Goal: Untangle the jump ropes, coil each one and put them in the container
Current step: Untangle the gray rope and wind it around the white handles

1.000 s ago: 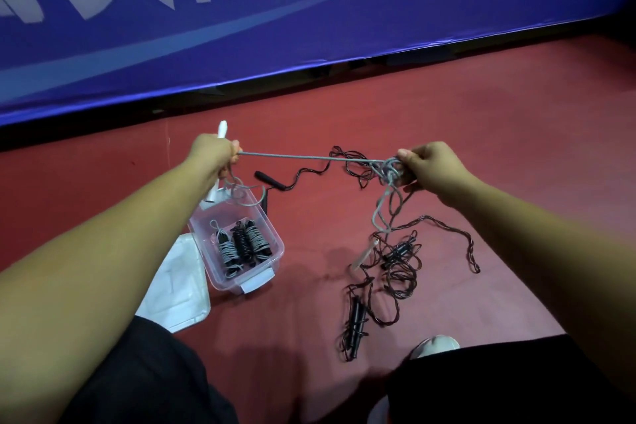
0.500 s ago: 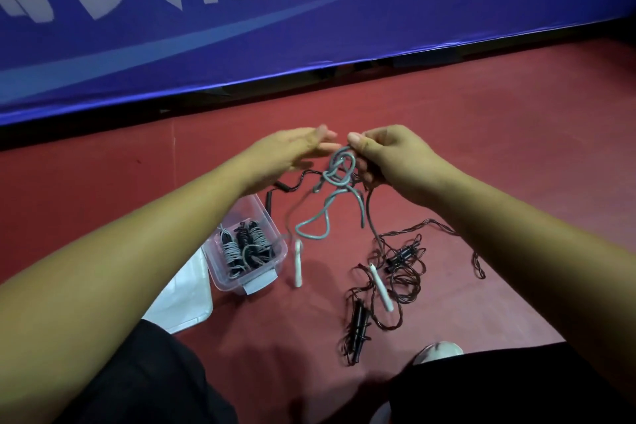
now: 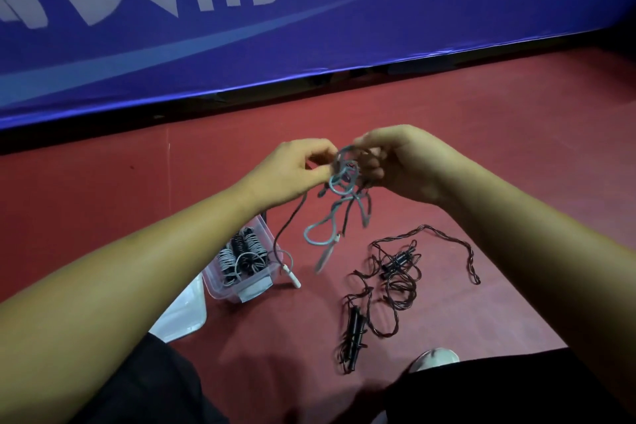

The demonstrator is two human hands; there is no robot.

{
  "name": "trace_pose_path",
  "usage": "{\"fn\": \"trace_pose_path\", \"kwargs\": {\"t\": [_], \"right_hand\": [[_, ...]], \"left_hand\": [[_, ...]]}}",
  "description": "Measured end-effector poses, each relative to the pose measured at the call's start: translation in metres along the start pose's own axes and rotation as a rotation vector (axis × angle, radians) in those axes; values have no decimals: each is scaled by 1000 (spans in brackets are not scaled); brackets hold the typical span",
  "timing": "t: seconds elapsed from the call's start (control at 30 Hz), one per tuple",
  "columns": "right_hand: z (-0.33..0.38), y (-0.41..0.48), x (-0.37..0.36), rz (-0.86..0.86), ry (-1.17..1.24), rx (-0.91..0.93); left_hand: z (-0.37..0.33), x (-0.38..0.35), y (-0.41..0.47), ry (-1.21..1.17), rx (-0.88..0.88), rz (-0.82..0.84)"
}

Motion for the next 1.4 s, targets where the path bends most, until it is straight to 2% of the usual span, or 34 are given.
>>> {"fn": "trace_pose_path", "kwargs": {"t": [0.17,0.27,0.33,0.43,0.53,0.63,0.73,0.8,0.9,0.93,1.0,1.1,1.17,1.23,1.27,1.33,1.4], "right_hand": [[10,-8,3,56,89,149],[8,-10,3,80,338,173],[7,-10,8,19,437,160],[9,-10,15,-92,403,128],[6,-9,15,-133,326,75],[2,-9,9,-85,200,13],[1,-10,10,-83,151,25],[1,-13,27,-168,158,25],[-4,-25,78,-399,191,-21],[-7,-30,94,-465,119,-52],[-14,-35,109,-489,-154,-114],[-17,-28,80,-225,-766,-247],[-21,-21,60,-59,-1022,-372],[-17,-18,44,7,-1182,-410],[-13,-16,34,48,-1126,-352],[-11,-13,12,141,-704,-193],[-11,-9,-4,157,-334,-91]], "left_hand": [[19,8,-4,-319,237,-13],[18,6,-5,-397,282,-8],[11,5,-3,-330,244,-35],[-2,9,-3,-97,55,-45],[-12,4,-6,-340,-12,-35],[-11,11,-6,-416,22,-175],[0,16,-6,-434,89,-226],[9,25,-8,-550,166,-294],[41,63,-22,-882,334,-563],[51,75,-28,-934,362,-599],[59,81,-36,-934,396,-536],[42,58,-30,-909,359,-344],[21,42,-22,-905,317,-248],[7,29,-16,-867,287,-164],[2,23,-13,-829,278,-127],[-4,12,-11,-768,256,-84],[-6,7,-8,-758,232,-94]]}}
Point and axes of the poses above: each hand's wrist, its own y-axis towards the middle knuckle, its own x-axis out of the back of the hand, z = x × y, the point moved 5 cm from there along y, towards the middle knuckle, and after that the axes turned 10 degrees about z, right-handed, at the moved point
